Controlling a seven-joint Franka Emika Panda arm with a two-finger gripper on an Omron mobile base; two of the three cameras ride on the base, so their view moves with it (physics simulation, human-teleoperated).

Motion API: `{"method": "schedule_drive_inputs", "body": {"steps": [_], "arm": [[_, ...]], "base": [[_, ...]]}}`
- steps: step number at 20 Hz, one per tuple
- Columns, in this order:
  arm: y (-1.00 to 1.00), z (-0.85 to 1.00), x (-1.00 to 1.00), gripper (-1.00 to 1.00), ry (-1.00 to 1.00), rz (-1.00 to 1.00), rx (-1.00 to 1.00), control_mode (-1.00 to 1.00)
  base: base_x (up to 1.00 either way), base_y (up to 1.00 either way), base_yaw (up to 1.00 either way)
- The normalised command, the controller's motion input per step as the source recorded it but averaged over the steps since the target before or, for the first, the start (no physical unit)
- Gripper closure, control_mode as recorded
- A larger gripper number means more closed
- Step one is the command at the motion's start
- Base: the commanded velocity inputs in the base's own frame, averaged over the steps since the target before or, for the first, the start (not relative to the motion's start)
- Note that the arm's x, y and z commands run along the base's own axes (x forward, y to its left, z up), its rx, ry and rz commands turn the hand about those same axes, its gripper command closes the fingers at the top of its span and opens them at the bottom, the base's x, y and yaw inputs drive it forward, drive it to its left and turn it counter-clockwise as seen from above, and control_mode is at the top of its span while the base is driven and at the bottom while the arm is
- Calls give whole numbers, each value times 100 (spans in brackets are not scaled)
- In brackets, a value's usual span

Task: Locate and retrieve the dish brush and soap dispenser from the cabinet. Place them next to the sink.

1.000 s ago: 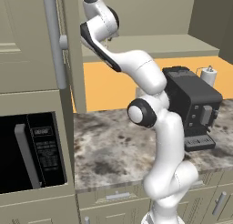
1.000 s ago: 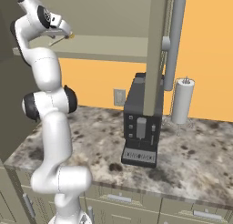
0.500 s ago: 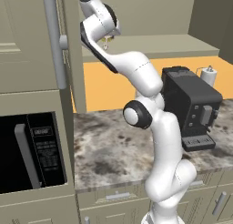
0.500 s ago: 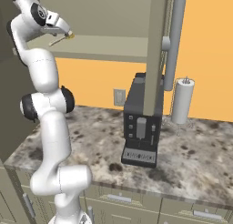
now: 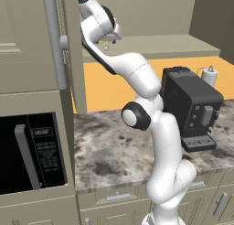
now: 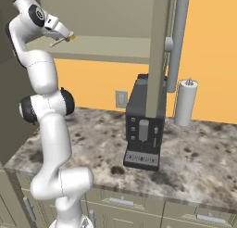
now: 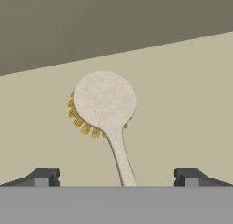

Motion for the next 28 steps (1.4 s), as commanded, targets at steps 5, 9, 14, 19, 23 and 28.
{"method": "schedule_drive_inputs", "body": {"steps": [5,9,14,19,23,28], "arm": [[0,-41,0,-100,-7,0,8,-100],[0,-38,-7,100,-5,0,9,-100],[-2,-33,-5,100,-6,-1,8,-100],[-2,-12,-1,100,-8,0,0,-100],[-18,-24,-14,100,-10,7,0,-100],[-29,-6,-10,100,-9,20,2,-100]], "base": [[0,0,0],[0,0,0],[0,0,0],[0,0,0],[0,0,0],[0,0,0]]}}
